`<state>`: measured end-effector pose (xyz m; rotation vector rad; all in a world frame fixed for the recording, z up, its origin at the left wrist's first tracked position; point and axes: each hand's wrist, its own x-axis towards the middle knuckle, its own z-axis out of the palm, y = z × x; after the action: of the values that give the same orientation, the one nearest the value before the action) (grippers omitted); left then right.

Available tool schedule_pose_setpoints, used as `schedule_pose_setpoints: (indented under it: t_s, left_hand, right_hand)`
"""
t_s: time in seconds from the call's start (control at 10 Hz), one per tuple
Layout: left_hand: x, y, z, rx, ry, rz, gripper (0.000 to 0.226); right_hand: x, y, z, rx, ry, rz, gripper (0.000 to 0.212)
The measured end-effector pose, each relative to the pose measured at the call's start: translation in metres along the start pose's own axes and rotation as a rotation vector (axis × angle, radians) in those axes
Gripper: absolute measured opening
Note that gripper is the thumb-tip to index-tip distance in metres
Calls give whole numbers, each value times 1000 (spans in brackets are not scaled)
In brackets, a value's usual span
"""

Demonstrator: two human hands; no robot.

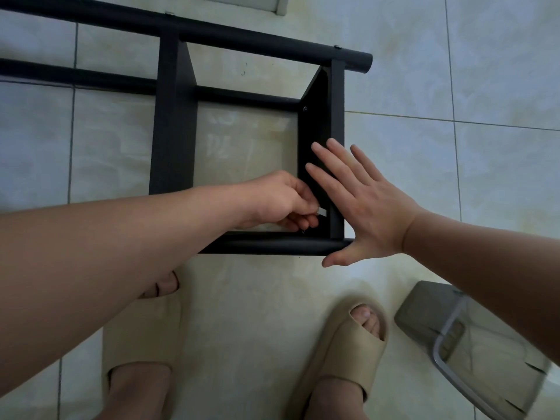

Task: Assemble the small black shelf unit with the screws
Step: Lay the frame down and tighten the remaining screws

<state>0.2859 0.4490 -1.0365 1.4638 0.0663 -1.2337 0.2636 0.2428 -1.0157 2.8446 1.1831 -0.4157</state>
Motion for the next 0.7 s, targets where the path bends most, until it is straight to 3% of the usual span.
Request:
schedule_pose_setpoints:
  t_s: [0.7]
  left_hand:
    - [-6,-5,1,281,-40,10,19]
  right_hand:
    - [0,0,1,-1,1,0,135]
